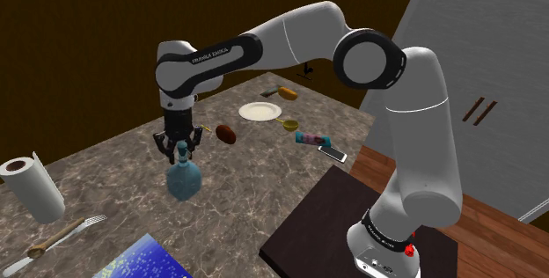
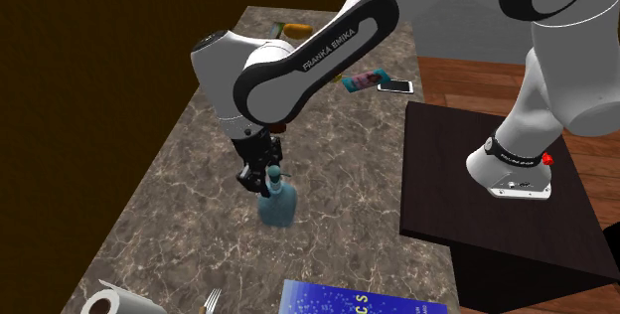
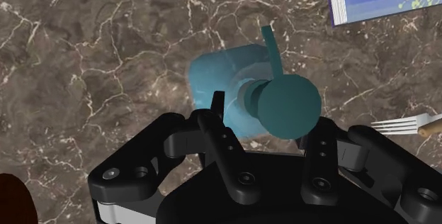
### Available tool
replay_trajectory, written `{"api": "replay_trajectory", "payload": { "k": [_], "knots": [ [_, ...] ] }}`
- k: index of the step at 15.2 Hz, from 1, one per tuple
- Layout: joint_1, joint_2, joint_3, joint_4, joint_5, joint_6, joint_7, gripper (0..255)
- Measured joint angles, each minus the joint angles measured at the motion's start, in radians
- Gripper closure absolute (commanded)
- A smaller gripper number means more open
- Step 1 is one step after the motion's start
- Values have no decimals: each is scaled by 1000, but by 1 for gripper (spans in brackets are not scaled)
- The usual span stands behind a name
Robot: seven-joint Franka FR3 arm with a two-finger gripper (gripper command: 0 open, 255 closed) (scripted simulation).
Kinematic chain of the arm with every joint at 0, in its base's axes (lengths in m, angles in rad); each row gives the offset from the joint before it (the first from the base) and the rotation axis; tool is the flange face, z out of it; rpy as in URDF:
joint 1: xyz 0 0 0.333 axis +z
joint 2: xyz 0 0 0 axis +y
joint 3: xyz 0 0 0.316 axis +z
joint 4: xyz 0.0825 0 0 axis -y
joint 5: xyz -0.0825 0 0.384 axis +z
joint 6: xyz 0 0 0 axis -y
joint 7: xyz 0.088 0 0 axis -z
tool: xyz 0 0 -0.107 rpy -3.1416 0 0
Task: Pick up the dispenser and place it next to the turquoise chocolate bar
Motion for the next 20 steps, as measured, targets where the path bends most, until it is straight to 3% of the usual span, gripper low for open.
{"api": "replay_trajectory", "payload": {
  "k": [20],
  "knots": [
    [-10,-102,11,111,12,-209,35,255]
  ]
}}
